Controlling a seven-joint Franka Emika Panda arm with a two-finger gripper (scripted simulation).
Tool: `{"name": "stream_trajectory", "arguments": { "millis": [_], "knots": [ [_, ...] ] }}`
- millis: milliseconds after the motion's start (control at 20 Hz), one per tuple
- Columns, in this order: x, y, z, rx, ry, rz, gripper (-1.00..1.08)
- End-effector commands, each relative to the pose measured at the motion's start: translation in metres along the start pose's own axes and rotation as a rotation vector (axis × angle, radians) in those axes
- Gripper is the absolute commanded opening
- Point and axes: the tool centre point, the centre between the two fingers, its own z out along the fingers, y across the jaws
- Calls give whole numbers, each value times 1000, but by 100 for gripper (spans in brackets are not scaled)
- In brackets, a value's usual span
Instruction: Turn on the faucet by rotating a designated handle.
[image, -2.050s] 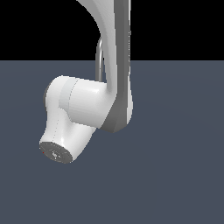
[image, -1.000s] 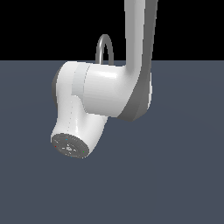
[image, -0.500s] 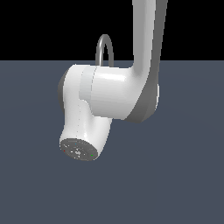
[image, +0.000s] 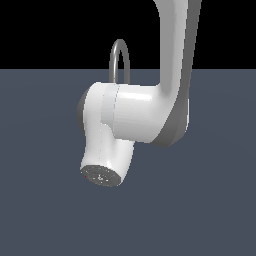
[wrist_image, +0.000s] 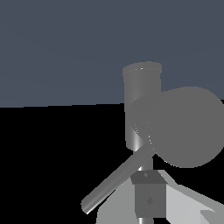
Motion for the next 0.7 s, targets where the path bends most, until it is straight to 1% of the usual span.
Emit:
{"name": "stream_trajectory", "arguments": {
  "millis": [0, 100, 150, 650],
  "knots": [
    [40, -35, -9, 19, 61, -31, -100],
    [43, -40, -9, 23, 61, -33, -100],
    [12, -13, -2, 24, 8, -3, -100],
    [64, -19, -8, 26, 45, -25, -100]
  ]
}}
